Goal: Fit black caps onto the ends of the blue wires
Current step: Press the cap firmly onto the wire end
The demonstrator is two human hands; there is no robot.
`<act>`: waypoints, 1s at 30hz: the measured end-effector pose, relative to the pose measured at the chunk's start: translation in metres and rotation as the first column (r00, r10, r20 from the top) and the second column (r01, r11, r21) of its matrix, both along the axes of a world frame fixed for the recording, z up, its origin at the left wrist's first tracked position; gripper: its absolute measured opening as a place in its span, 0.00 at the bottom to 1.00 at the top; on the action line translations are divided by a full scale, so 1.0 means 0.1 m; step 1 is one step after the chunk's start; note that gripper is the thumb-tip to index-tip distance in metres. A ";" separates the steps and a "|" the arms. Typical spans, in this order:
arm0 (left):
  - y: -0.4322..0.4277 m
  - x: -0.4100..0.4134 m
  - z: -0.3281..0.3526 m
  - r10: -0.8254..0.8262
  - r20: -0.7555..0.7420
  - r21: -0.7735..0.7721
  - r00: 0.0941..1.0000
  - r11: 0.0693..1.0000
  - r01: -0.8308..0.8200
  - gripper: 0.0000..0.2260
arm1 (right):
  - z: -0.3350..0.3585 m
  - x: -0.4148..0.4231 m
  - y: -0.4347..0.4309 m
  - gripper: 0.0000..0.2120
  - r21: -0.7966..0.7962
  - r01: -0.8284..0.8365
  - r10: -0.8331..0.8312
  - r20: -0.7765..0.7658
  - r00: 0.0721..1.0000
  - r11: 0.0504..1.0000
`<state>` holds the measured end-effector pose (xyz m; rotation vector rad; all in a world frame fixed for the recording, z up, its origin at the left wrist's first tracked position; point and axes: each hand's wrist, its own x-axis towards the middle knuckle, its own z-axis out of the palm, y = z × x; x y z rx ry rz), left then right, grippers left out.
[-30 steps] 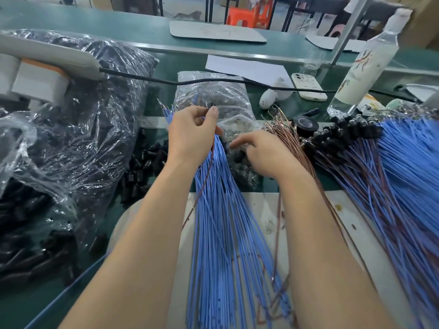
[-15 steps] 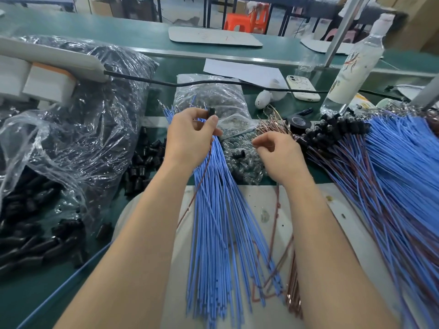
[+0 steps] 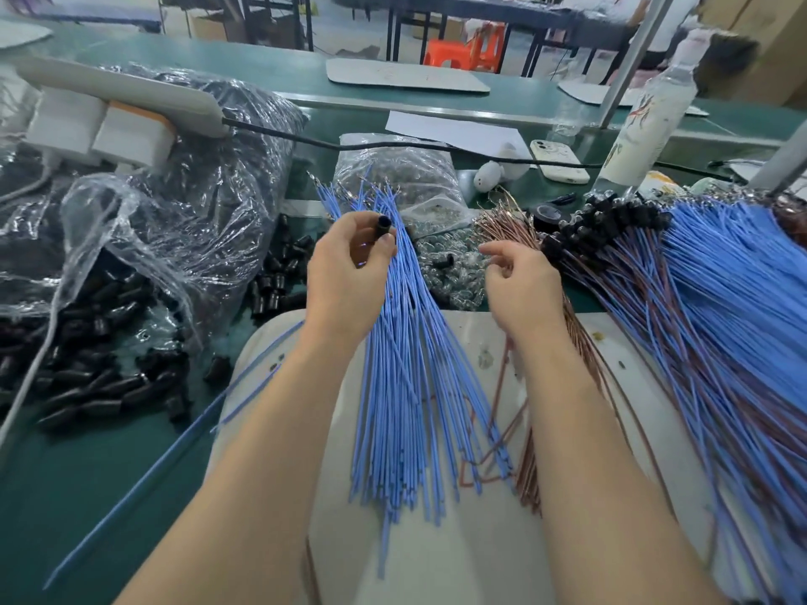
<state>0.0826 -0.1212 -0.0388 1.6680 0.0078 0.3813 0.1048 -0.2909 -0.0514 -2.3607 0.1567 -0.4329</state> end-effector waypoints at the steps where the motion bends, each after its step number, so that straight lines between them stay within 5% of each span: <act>1: -0.01 -0.03 -0.02 -0.006 -0.021 -0.040 1.000 0.999 0.005 0.08 | -0.04 0.00 0.03 0.17 -0.012 -0.035 0.035 0.000 0.999 0.999; 9: 0.01 -0.02 -0.10 -0.010 -0.070 -0.209 0.998 0.978 -0.005 0.05 | -0.09 0.01 0.09 0.12 -0.106 -0.047 0.048 0.003 0.999 0.993; 12: 0.06 -0.03 -0.12 0.048 -0.055 -0.172 0.997 0.983 -0.057 0.05 | -0.08 -0.04 0.12 0.08 -0.106 -0.044 0.053 0.084 0.995 0.993; 18: 0.02 -0.05 -0.17 0.071 0.029 0.025 0.997 0.997 -0.072 0.05 | -0.10 -0.03 0.18 0.09 -0.196 -0.045 0.049 0.011 0.999 0.980; 23: -0.01 -0.04 -0.21 0.052 0.063 0.150 0.997 0.987 -0.061 0.07 | 0.02 -0.08 0.17 0.08 0.161 -0.077 0.056 0.129 0.990 0.984; 26: -0.01 -0.03 -0.23 0.038 0.075 0.196 0.996 0.979 -0.052 0.08 | 0.10 -0.12 0.18 0.10 0.456 -0.183 0.164 0.082 0.983 0.871; 30: 0.00 -0.01 -0.24 0.021 0.057 0.201 0.998 0.979 -0.032 0.08 | 0.13 -0.13 0.20 0.10 0.587 -0.222 0.216 0.081 0.973 0.779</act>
